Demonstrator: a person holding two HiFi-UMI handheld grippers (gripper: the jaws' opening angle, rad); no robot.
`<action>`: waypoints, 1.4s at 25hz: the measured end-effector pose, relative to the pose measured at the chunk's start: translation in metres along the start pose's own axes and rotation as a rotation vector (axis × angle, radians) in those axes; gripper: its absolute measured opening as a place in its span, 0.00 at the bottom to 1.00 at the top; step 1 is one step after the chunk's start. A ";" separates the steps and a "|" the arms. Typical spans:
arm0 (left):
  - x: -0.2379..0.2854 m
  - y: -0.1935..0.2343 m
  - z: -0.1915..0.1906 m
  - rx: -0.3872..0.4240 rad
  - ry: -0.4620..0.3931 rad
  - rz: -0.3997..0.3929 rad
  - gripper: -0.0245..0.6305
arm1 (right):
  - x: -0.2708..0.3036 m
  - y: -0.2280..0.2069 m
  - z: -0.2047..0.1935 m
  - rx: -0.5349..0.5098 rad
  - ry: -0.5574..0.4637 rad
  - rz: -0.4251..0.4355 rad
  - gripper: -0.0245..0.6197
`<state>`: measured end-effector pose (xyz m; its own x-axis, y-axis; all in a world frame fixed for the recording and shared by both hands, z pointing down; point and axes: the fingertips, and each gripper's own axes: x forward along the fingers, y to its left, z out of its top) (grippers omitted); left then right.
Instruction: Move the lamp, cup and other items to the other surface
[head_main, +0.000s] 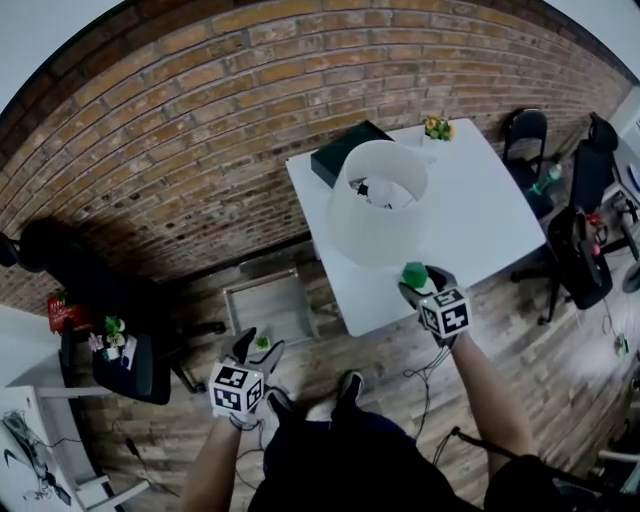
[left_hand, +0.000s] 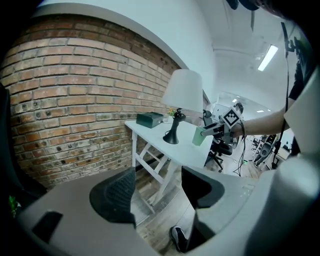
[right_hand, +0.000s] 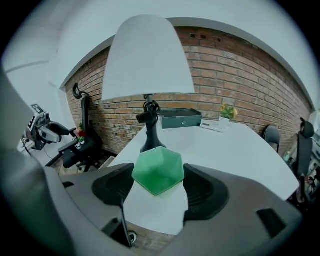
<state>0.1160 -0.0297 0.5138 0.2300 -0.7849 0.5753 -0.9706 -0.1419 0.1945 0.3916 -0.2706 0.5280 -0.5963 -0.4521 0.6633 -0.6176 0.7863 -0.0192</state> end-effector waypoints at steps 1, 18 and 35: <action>0.003 -0.004 0.001 -0.001 0.001 0.002 0.48 | 0.001 -0.009 -0.002 0.009 0.003 -0.001 0.52; 0.018 -0.016 0.002 -0.028 0.011 0.041 0.48 | 0.015 -0.051 -0.017 0.077 0.013 -0.007 0.54; -0.033 0.038 -0.024 -0.030 -0.012 0.010 0.48 | -0.034 -0.015 0.009 0.126 -0.121 -0.196 0.57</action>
<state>0.0729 0.0052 0.5209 0.2194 -0.7935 0.5676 -0.9702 -0.1160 0.2127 0.4164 -0.2712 0.4990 -0.5114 -0.6438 0.5691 -0.7819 0.6234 0.0027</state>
